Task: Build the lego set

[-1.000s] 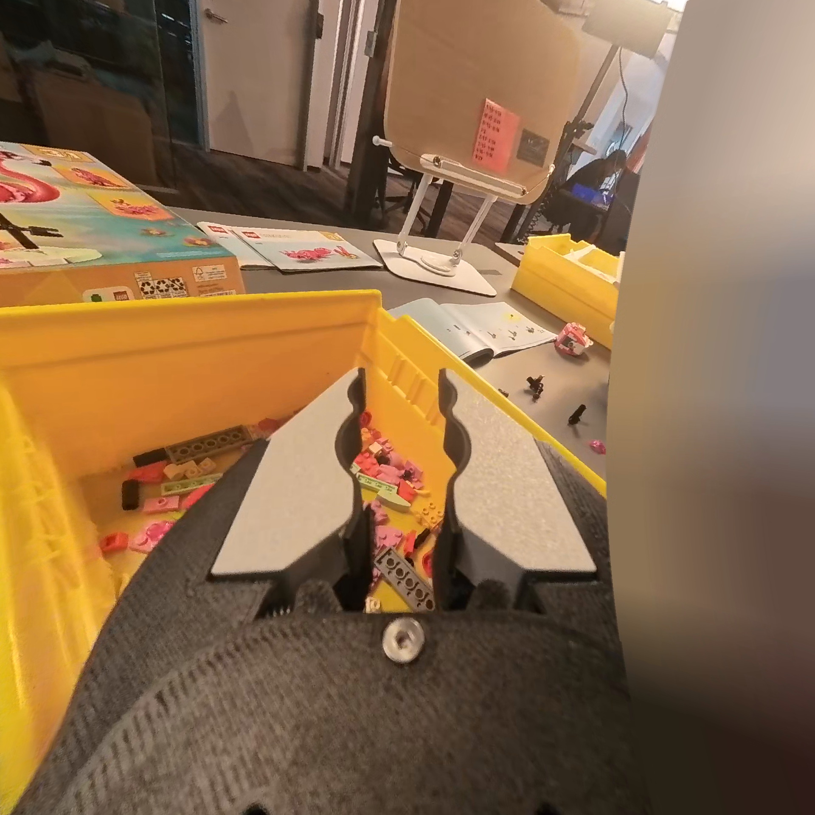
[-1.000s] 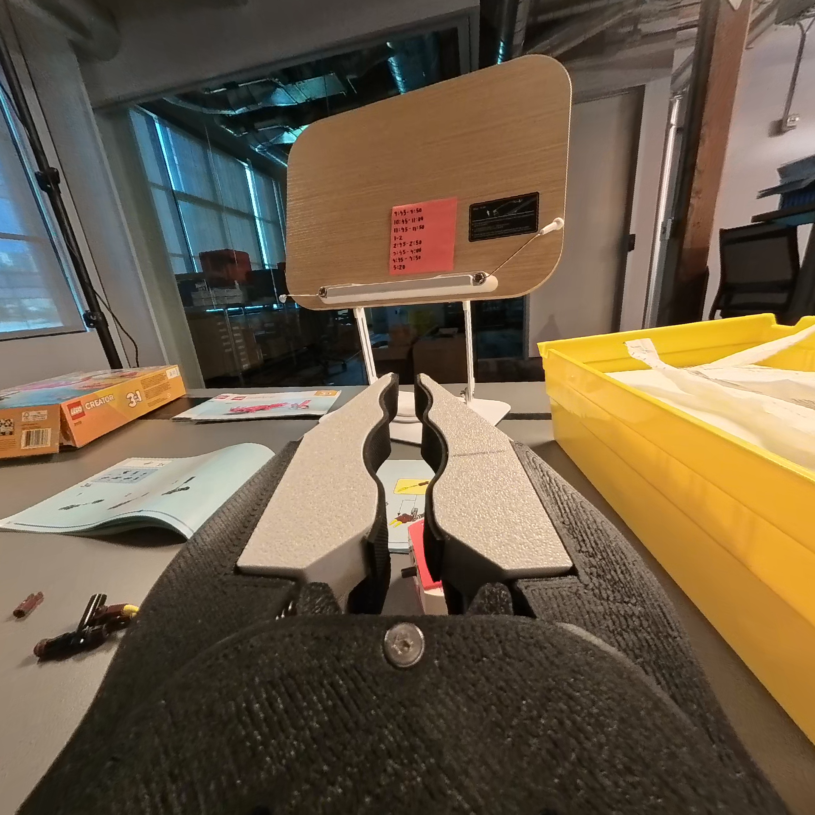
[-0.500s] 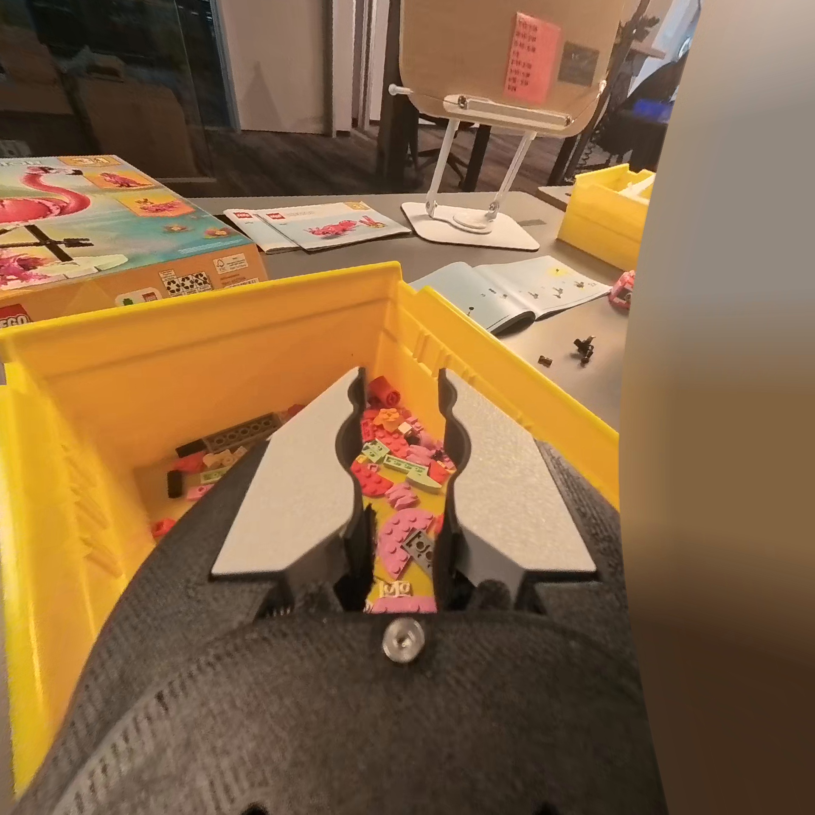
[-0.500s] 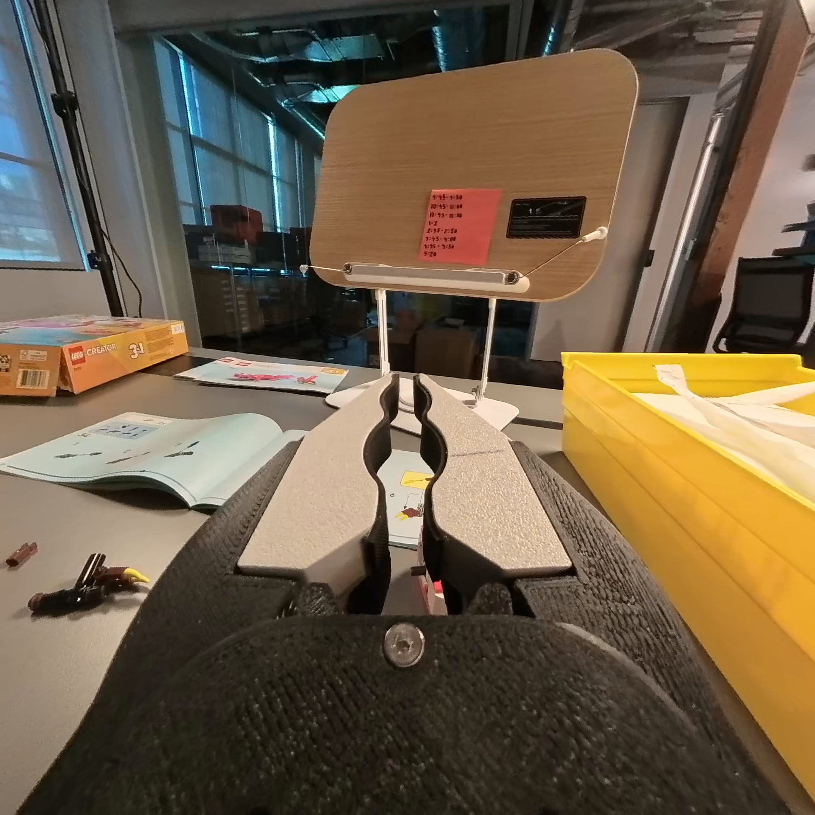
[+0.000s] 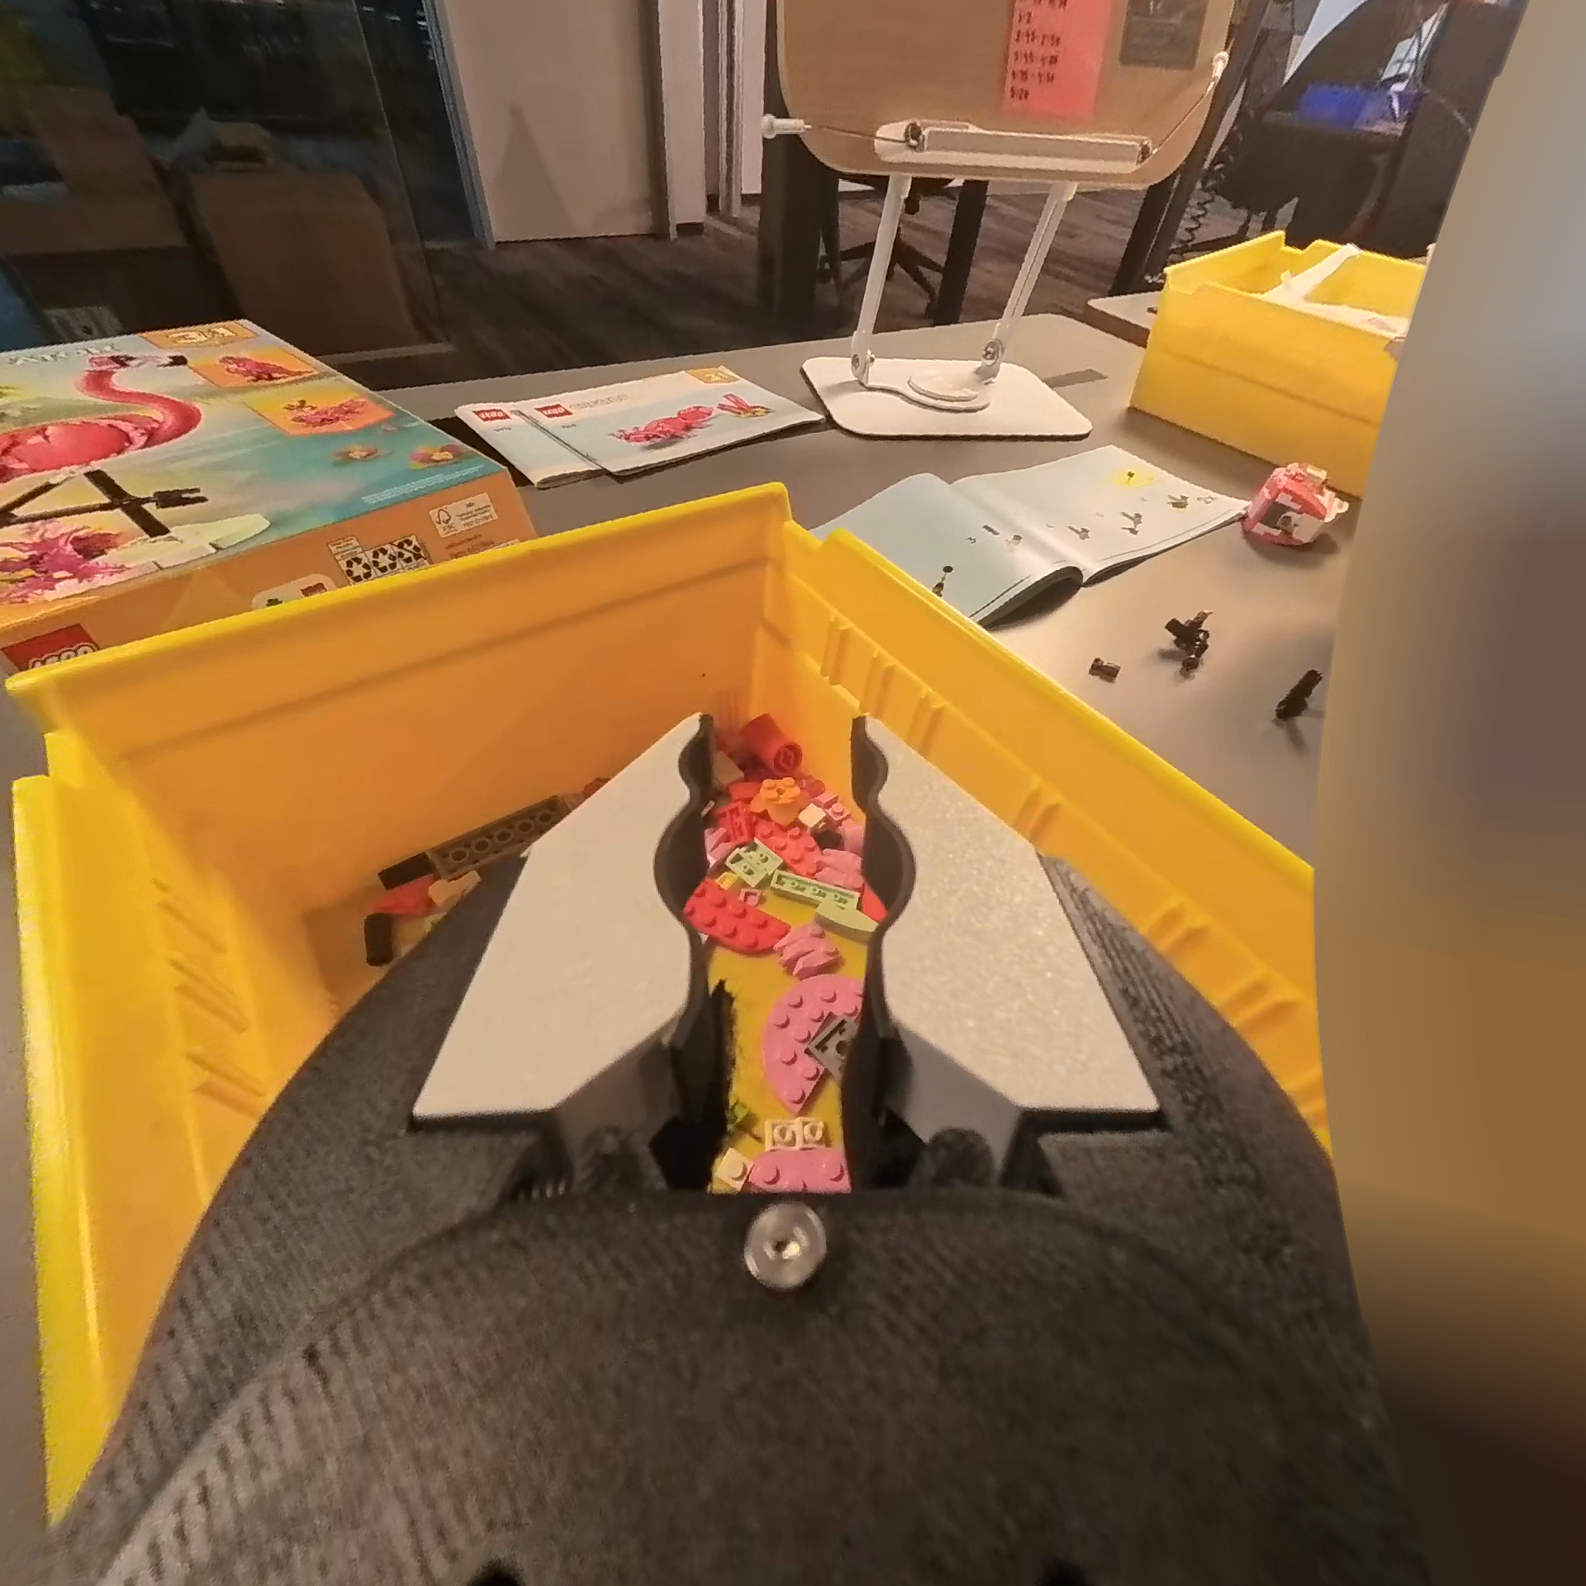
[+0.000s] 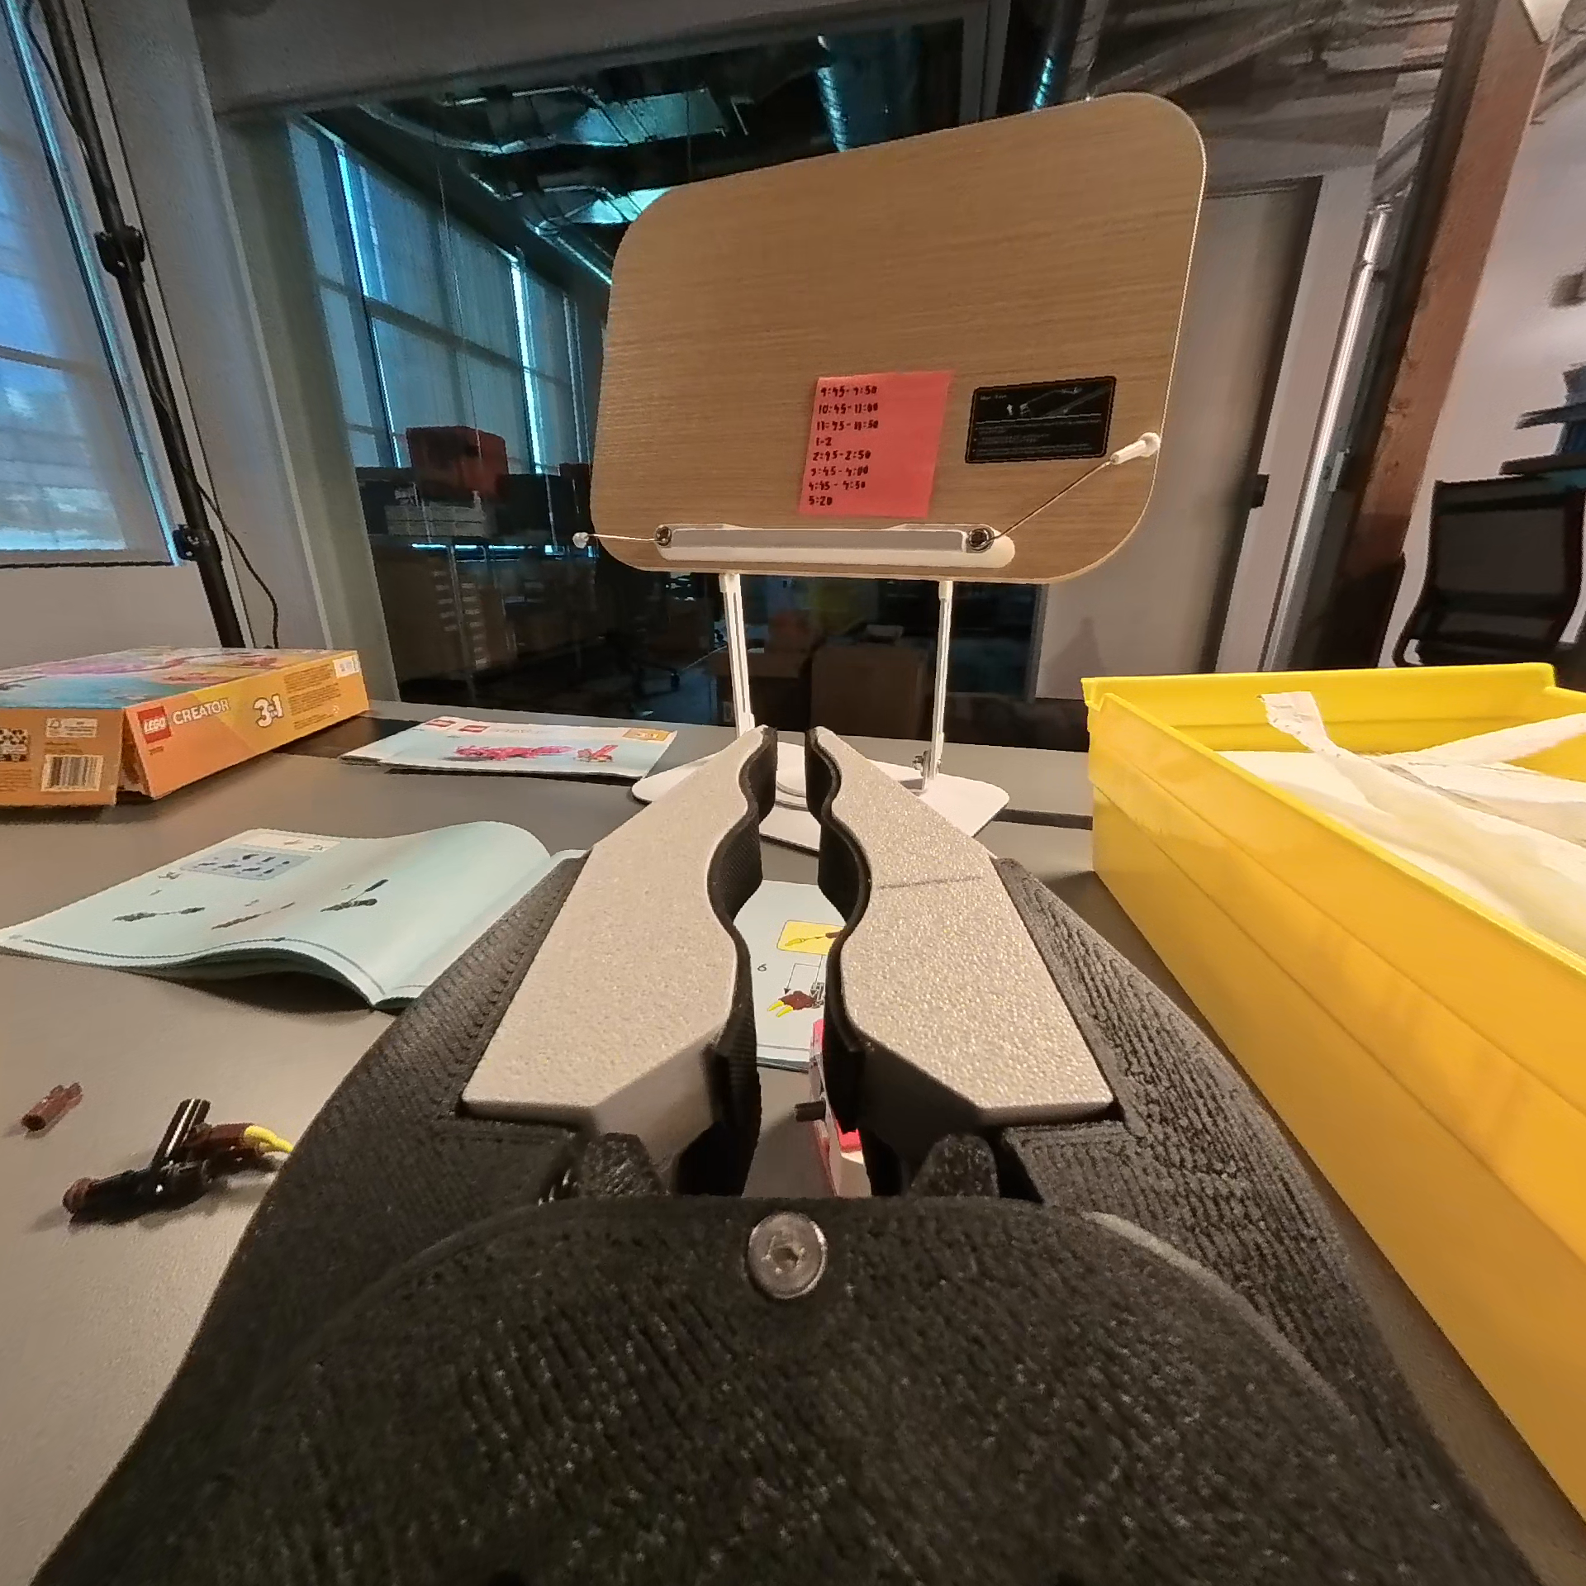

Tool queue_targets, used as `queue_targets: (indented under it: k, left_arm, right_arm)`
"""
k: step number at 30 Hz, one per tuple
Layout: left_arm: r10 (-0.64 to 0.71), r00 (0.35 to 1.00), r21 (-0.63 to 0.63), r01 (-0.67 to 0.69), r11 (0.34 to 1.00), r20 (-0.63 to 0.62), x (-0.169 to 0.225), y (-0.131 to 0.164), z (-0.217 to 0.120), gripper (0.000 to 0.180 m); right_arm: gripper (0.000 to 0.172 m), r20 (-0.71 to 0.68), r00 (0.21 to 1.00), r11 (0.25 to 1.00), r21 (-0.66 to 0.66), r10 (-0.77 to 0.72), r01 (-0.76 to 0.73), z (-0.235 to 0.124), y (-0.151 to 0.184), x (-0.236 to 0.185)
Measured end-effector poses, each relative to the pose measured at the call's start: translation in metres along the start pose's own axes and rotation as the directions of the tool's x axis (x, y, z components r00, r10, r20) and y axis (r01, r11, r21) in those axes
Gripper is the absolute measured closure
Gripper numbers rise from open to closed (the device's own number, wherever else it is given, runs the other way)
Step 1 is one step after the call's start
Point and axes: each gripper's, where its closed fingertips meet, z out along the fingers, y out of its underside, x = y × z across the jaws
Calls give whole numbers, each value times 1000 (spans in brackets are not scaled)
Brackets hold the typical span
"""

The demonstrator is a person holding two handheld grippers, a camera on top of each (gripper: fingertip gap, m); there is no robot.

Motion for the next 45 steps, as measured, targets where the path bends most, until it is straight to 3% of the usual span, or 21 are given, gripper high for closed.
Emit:
queue_targets:
  k: [45]
  left_arm:
    - [-19,999,3,19,1000,-29,3,0,-1,152]
  right_arm:
    - [168,2,1000,1000,-1,0,0,0,0,-1]
